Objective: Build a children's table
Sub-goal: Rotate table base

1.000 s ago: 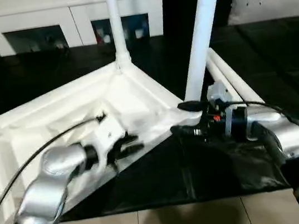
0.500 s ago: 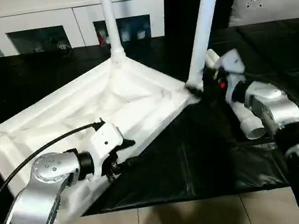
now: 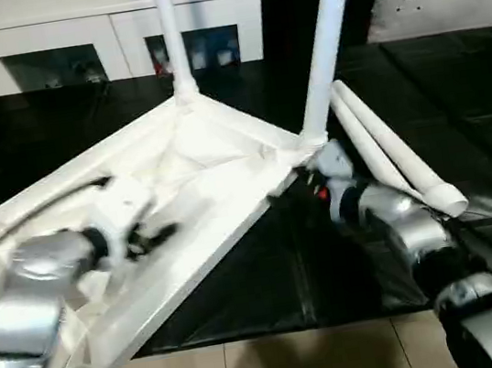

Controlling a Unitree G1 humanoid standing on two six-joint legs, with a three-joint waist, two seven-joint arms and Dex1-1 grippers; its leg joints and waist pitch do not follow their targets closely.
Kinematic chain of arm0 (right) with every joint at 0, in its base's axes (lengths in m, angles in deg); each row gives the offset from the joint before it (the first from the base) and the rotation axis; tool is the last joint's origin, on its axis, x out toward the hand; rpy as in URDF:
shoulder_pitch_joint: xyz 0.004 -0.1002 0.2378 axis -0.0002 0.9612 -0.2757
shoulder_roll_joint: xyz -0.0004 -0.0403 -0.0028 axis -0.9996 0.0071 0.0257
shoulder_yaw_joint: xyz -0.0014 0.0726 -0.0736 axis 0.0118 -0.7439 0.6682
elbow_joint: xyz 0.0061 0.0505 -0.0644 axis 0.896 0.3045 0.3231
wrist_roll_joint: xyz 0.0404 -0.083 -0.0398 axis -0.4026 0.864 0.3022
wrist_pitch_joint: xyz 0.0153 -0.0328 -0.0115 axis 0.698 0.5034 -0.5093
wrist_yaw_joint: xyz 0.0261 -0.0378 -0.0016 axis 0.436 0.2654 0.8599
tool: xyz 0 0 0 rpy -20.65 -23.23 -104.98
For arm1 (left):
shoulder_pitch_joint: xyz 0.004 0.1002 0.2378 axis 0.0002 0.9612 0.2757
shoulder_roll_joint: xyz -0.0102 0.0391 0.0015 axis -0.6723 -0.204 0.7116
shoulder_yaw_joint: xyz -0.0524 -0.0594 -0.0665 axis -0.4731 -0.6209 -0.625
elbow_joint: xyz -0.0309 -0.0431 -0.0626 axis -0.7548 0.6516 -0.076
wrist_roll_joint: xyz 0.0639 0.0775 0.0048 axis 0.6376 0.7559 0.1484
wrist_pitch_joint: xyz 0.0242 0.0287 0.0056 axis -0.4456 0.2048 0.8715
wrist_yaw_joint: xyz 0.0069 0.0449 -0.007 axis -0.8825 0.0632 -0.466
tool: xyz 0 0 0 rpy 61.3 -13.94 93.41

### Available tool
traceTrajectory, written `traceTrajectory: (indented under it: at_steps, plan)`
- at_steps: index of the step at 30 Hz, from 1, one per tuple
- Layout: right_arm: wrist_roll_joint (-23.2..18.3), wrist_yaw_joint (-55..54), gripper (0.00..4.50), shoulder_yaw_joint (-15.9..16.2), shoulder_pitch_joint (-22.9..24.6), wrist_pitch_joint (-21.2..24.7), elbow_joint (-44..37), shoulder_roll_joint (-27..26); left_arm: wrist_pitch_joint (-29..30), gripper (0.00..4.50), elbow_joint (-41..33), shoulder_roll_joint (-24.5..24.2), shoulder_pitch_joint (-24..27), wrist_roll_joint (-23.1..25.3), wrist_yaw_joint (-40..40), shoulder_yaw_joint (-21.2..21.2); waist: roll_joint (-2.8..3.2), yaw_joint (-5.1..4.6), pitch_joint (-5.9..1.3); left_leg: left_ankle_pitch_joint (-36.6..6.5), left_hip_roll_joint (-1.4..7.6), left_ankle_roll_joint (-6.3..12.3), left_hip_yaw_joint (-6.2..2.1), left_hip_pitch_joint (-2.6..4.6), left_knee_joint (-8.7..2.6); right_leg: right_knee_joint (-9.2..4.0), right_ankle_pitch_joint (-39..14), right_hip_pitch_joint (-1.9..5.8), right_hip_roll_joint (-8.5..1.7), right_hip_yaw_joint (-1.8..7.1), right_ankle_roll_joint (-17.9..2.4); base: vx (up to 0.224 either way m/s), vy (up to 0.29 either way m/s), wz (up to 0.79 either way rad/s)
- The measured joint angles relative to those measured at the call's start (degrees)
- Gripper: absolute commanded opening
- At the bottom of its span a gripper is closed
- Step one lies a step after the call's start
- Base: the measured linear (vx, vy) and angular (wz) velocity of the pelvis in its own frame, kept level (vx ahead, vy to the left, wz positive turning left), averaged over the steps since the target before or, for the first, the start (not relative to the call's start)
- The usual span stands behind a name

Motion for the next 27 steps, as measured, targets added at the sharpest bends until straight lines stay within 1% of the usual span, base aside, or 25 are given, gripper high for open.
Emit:
traceTrajectory:
  at_steps: [2,4,6,8,10,12,13,16,19,21,22,23,24,26,27]
  plan:
    - [0.64,-0.83,4.5,0.2,1.66,1.34,-2.08,-0.64,-0.11,2.37,3.37,-3.14,-0.03,2.83,-1.69,-0.1,-0.01,-0.03,-0.01,0.0,0.01,-0.01,-0.01,0.03,0.0,0.0,0.0,0.01,0.02,0.01,0.0,0.0,0.0,0.0]
    - [0.9,-1.72,4.5,0.69,2.86,2.89,-3.09,-0.78,0.17,2.35,5.79,-4.84,-0.03,4.9,-2.87,-0.39,0.0,0.01,0.0,-0.01,0.0,-0.01,-0.01,0.01,0.0,-0.02,0.0,0.01,0.02,0.03,0.0,0.0,0.0,0.0]
    - [1.02,-2.4,4.5,1.18,3.19,4.03,-3.76,-1.04,0.63,2.3,6.3,-5.19,0.07,5.37,-3.13,-0.31,0.01,0.13,0.0,-0.01,-0.01,-0.01,-0.01,-0.01,0.0,-0.04,0.0,0.02,0.01,0.03,0.0,0.0,0.0,0.0]
    - [1.58,-3.47,4.5,1.97,3.22,4.78,-4.71,-1.61,0.7,1.98,6.31,-5.8,0.2,5.97,-3.07,0.82,0.0,0.09,0.0,-0.01,-0.01,-0.02,-0.01,0.0,0.0,-0.04,0.0,0.02,0.01,0.03,0.0,0.0,0.0,0.0]
    - [2.22,-5.03,4.5,2.18,3.23,5.44,-5.03,-2.84,0.58,1.94,6.27,-6.04,0.84,6.14,-2.2,1.98,0.0,0.01,0.0,-0.01,0.0,-0.02,-0.01,0.02,-0.01,-0.02,0.0,0.01,0.02,0.03,0.0,0.0,0.0,0.0]
    - [2.79,-6.3,4.5,2.19,3.23,6.39,-5.01,-3.76,0.17,1.91,6.19,-5.82,1.76,5.64,-0.8,3.49,0.0,-0.01,0.0,-0.01,0.0,-0.02,-0.02,0.03,-0.02,-0.02,0.0,0.01,0.02,0.04,0.0,0.0,0.0,0.0]
    - [3.32,-7.38,4.5,2.19,2.93,6.46,-4.09,-4.37,-0.39,1.57,6.06,-5.46,2.34,4.8,0.98,4.51,-0.02,0.0,-0.01,-0.01,0.0,-0.03,-0.02,0.03,-0.01,-0.02,0.0,0.01,0.02,0.04,0.0,0.0,0.0,0.0]
    - [4.5,-10.14,4.5,2.07,0.99,6.92,-0.06,-5.57,-1.47,1.5,4.53,-4.67,2.5,3.27,4.94,5.91,-0.05,-0.02,-0.03,0.01,-0.01,-0.05,-0.01,0.09,-0.01,-0.01,0.04,0.05,0.01,0.08,-0.06,0.0,0.0,0.0]
    - [4.84,-12.73,4.5,1.97,-0.69,7.08,1.95,-6.18,-2.39,1.11,2.33,-4.84,2.53,1.75,9.3,7.92,-0.09,-0.13,-0.06,0.01,-0.04,-0.05,-0.01,0.17,-0.01,0.0,0.09,0.06,0.02,0.15,-0.13,0.0,0.0,0.0]
    - [5.08,-13.79,4.5,1.66,-1.19,7.08,2.72,-6.08,-3.21,1.08,0.95,-4.4,2.55,-0.27,12.67,9.7,-0.1,-0.16,-0.06,0.01,-0.08,-0.05,-0.01,0.19,-0.01,0.0,0.1,0.06,0.01,0.21,-0.13,0.0,0.0,0.0]
    - [5.15,-14.29,4.5,1.43,-1.25,7.09,2.77,-6.01,-3.42,1.03,0.53,-3.76,2.55,-1.2,13.9,10.6,-0.1,-0.16,-0.06,0.01,-0.09,-0.05,-0.01,0.18,-0.01,0.0,0.1,0.06,0.01,0.21,-0.13,0.0,0.0,0.0]
    - [5.34,-14.65,4.5,1.16,-1.43,7.15,2.86,-5.93,-3.7,0.76,0.24,-2.7,2.53,-2.16,15.12,11.55,-0.1,-0.22,-0.06,0.01,-0.09,-0.05,0.0,0.17,-0.01,0.0,0.1,0.04,0.02,0.22,-0.13,0.0,0.0,0.0]
    - [5.5,-14.79,4.5,1.0,-1.56,7.17,2.86,-5.91,-3.95,0.66,0.0,-1.93,2.51,-2.84,15.74,12.22,-0.1,-0.34,-0.06,0.01,-0.07,-0.06,0.01,0.16,-0.02,0.0,0.1,0.02,0.03,0.22,-0.13,0.0,0.0,0.0]
    - [5.97,-15.09,4.5,0.74,-2.56,7.13,3.85,-5.59,-4.19,0.6,0.91,1.43,0.93,-3.39,16.37,13.7,-0.07,-0.37,-0.04,0.03,-0.06,-0.08,0.01,0.1,-0.02,0.03,0.1,-0.03,0.05,0.2,-0.12,0.0,0.0,0.0]
    - [6.34,-15.48,4.5,0.59,-3.21,7.08,4.32,-5.33,-4.24,0.5,2.04,2.98,-0.15,-3.39,16.24,14.17,-0.07,-0.3,-0.04,0.05,-0.06,-0.11,0.01,0.08,-0.02,0.05,0.1,-0.05,0.05,0.19,-0.12,0.0,0.0,0.0]
